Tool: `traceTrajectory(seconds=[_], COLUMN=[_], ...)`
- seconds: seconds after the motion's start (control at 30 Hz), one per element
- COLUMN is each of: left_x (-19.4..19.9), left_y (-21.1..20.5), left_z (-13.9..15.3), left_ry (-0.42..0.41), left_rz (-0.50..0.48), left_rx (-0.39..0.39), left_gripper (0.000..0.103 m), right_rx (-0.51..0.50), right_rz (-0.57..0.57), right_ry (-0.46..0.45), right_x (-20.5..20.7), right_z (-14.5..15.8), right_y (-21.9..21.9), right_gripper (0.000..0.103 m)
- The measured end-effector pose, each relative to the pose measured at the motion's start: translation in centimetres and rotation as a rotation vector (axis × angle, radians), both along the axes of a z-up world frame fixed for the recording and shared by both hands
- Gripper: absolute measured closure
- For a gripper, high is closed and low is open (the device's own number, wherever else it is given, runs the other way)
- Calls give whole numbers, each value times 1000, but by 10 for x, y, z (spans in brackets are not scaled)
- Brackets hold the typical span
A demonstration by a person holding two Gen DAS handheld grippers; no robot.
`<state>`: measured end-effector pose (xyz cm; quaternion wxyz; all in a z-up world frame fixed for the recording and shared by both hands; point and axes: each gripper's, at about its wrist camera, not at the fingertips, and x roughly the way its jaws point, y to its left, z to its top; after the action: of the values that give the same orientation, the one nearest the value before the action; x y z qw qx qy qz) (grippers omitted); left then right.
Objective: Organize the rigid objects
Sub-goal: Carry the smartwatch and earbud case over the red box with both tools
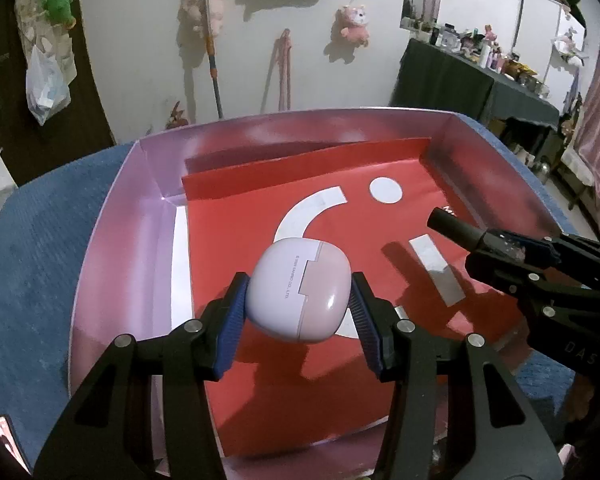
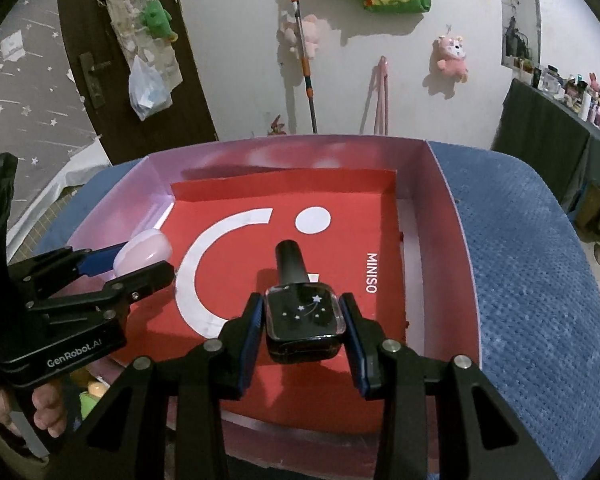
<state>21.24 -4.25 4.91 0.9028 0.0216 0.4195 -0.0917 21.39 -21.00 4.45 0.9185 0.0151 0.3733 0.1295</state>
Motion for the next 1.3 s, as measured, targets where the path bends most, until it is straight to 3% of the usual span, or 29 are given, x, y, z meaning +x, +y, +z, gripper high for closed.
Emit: traceTrajectory(seconds=[0.8, 1.3], left_x=[20, 21], left_y=[10, 9], left_z=[-26, -28], left_ry=[110, 117], left_rz=[37, 50], left_rx=[8, 12], left_gripper=[55, 54], right_rx=[-86, -82], right_rz=[-16, -17], right_ry=[79, 75], right_x=[24, 23], right_z=[-24, -25], right_y=[16, 15], right_gripper=[63, 63])
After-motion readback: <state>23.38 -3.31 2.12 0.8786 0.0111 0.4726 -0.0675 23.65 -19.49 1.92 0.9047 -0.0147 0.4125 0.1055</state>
